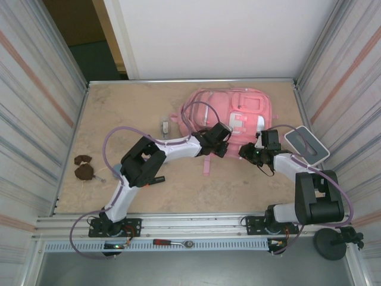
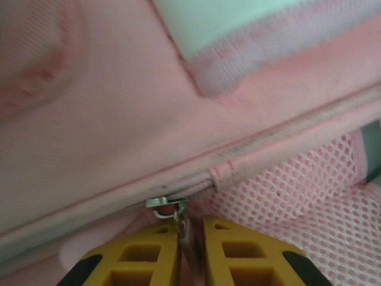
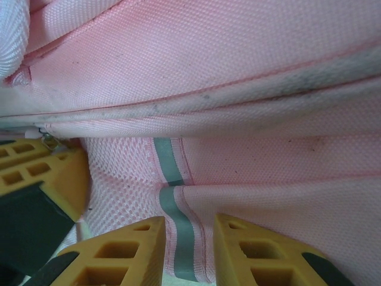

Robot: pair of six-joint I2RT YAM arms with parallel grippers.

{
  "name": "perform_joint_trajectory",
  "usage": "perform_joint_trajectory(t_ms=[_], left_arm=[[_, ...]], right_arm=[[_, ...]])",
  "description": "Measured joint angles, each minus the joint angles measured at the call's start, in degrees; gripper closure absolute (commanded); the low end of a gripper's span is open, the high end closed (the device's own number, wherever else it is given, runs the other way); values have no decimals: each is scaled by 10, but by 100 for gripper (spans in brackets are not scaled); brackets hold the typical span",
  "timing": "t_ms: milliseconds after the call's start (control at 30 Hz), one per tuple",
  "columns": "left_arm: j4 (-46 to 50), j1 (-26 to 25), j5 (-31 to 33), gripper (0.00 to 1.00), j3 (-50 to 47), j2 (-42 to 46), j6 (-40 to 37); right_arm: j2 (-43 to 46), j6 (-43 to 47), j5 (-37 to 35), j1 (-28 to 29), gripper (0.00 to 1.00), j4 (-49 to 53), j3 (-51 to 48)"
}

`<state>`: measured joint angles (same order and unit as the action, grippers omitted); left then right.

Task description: Pack books, pencil case, and school supplies into a backpack

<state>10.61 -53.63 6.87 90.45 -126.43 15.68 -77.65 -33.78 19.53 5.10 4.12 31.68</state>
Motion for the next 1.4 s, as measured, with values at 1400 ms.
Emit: perform_joint_trajectory(t_ms=[1400], left_arm=[[-23, 53, -72, 100, -102, 83, -30]], right_arm=[[47, -13, 12, -64, 56, 40, 0]])
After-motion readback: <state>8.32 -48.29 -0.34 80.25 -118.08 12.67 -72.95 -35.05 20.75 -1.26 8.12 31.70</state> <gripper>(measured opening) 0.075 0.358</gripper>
